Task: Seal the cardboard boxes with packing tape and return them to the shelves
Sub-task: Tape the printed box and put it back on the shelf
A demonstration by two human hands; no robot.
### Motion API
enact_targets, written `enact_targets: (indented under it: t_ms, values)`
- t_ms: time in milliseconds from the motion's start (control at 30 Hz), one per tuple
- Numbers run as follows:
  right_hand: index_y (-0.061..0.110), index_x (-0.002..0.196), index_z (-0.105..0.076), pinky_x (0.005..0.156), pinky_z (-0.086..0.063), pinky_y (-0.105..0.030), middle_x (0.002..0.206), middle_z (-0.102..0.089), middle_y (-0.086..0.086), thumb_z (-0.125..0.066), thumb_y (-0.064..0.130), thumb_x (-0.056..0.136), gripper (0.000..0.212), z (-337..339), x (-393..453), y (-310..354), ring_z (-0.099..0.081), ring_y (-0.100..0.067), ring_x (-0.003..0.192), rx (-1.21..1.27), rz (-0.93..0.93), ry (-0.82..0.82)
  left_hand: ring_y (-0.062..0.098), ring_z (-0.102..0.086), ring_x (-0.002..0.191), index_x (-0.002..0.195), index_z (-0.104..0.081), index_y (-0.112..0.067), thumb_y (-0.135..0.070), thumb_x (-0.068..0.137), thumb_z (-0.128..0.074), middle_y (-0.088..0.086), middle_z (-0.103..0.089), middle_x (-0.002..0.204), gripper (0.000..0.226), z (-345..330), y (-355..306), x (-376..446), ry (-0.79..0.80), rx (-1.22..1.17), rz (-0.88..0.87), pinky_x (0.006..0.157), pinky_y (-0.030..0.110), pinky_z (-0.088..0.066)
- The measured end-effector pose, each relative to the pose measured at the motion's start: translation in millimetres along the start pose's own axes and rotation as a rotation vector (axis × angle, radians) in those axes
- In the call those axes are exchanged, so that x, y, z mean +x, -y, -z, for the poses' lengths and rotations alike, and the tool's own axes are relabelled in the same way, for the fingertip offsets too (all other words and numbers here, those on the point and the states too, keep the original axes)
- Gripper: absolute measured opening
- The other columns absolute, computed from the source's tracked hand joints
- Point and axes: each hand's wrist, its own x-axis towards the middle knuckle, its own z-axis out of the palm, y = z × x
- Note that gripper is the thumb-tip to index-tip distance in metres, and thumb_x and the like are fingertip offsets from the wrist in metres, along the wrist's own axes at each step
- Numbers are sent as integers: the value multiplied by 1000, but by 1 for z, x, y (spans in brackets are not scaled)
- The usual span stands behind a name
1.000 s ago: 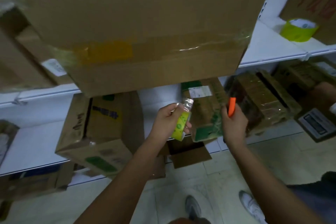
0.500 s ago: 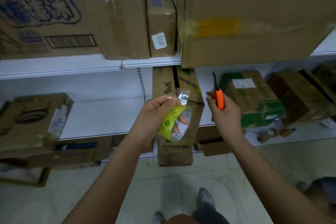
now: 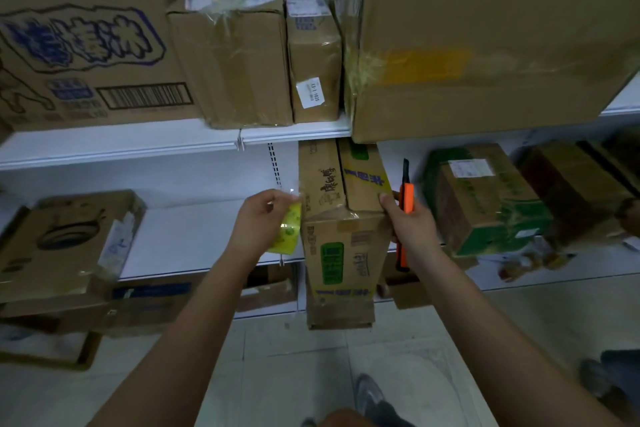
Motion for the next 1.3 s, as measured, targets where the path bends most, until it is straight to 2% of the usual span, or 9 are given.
enact_targets:
  t_ms: [267,367,467,567,667,800,967,1100,1300]
  values:
    - [18,111,-71,54,-39,-25,66,-55,1,-64,24,96,17,50,32,32,-47,-13,57,-83,-5,124,15,-65,65,79,-75,-39,-27,97,-63,-3,-72,74,25,-36,-3,-53,191,32,-119,61,41,-54]
    - [20,120,-67,62,-44,-32,75,-59,0,-59,27,99,23,53,44,33,-53,-17,66,-242,77,99,27,-56,60,86,-72,-44,-34,98,-59,1,-65,68,20,-71,-11,-69,350,61,-234,55,42,-43]
    - [23,106,-60,71,-42,-33,75,-57,2,-60,42,96,21,45,37,11,-55,-23,78,-345,100,-42,20,-42,57,90,-71,-36,-39,99,-56,20,-53,66,17,-95,-21,-71,445,64,-290,52,44,-35]
    - [25,103,-62,73,-50,-34,82,-67,2,-58,54,93,30,40,17,-7,-64,-23,81,-327,102,-52,22,-51,67,90,-72,-39,-46,96,-56,22,-65,82,19,-95,-34,-65,546,-14,-216,59,39,-40]
    - [30,96,-59,78,-52,-38,81,-66,5,-51,60,95,31,35,5,-13,-63,-19,83,-240,113,-102,18,-63,75,89,-73,-27,-23,102,-55,0,-74,84,22,-83,-40,-55,561,-81,-129,68,32,-47]
    - [23,83,-55,69,-45,-33,74,-61,2,-47,65,93,44,19,7,-15,-58,-15,74,-283,85,-250,37,-70,101,101,-72,-15,-22,102,-54,14,-74,106,20,-69,-46,-46,614,-140,-32,88,54,-54]
    - [24,77,-48,66,-46,-40,65,-52,1,-57,47,94,31,14,21,-22,-52,-19,66,-253,152,-245,33,-69,67,97,-67,-10,-21,101,-51,17,-74,87,20,-48,-70,-31,777,-196,34,61,36,-59]
    - [26,74,-48,65,-46,-39,64,-50,3,-61,47,94,32,13,28,-22,-50,-18,64,-229,183,-202,22,-57,45,96,-69,-7,-20,102,-54,13,-68,69,21,-38,-109,-3,908,98,-16,49,25,-49]
    - [20,77,-56,64,-43,-32,65,-53,-2,-62,38,95,27,16,24,-31,-50,-12,62,-117,181,-152,20,-64,48,98,-68,2,-11,99,-55,14,-69,71,18,-79,-143,35,1028,669,-17,50,29,-55]
